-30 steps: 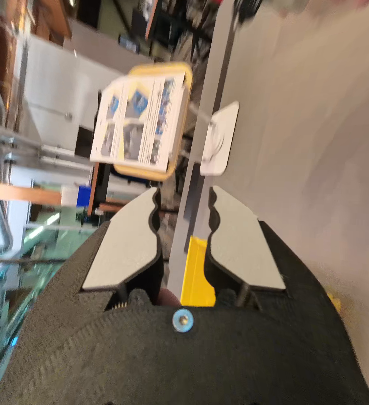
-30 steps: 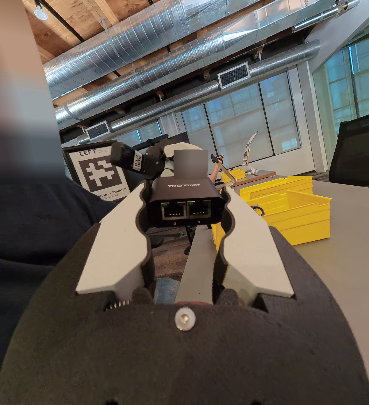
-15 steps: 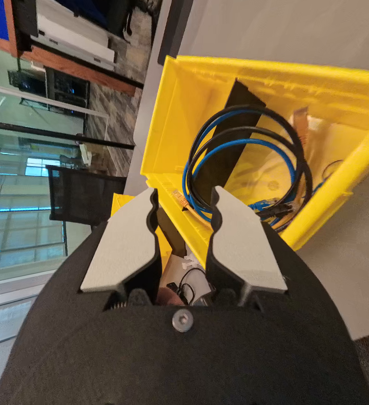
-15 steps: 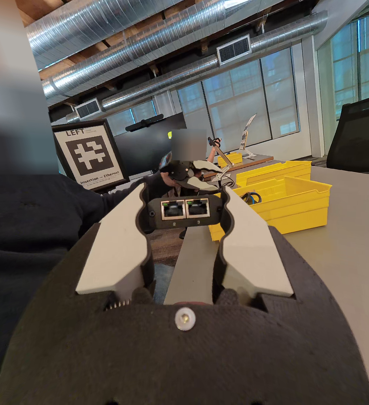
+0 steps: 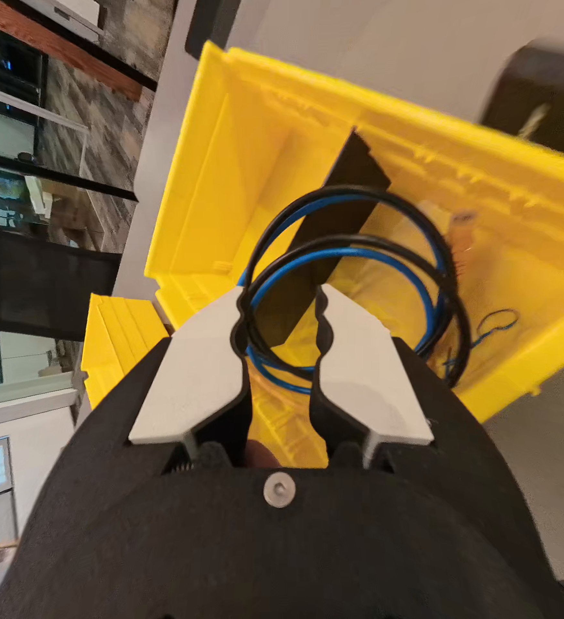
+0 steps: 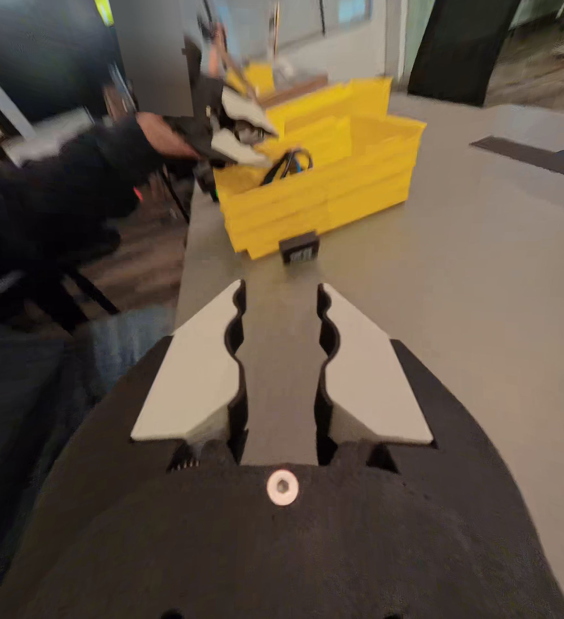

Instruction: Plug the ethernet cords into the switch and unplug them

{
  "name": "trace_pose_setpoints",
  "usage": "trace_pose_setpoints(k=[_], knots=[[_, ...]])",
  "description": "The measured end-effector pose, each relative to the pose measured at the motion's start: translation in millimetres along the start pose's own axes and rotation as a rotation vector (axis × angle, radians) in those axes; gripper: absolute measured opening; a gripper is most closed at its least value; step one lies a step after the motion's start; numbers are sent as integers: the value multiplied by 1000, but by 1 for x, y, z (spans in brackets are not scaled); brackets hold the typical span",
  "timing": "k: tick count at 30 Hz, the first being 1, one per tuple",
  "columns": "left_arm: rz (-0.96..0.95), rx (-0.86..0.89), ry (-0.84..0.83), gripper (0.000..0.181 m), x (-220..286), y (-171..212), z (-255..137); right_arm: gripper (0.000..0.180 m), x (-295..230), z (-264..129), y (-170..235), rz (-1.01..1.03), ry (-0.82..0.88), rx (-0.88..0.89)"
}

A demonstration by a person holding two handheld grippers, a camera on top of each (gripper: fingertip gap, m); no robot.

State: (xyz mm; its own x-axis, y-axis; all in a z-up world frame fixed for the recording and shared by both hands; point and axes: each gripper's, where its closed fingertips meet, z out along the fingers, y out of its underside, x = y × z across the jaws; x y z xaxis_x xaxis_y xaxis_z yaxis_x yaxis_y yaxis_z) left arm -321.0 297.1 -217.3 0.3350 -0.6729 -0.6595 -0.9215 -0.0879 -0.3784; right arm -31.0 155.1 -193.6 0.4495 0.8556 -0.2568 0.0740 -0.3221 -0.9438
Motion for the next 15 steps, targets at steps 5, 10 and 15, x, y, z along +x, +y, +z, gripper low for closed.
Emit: trace_pose_setpoints(k=[5, 10, 15], knots=[[-44, 39, 14, 39, 23, -11, 1, 58, -34, 63, 27, -171, -21, -201], [-116, 91, 0, 38, 18, -8, -14, 82, -8, 103, 41, -192, 32, -275], [-165, 97, -47, 37, 11, -4, -12, 98, 17, 167, 60, -239, 24, -417]])
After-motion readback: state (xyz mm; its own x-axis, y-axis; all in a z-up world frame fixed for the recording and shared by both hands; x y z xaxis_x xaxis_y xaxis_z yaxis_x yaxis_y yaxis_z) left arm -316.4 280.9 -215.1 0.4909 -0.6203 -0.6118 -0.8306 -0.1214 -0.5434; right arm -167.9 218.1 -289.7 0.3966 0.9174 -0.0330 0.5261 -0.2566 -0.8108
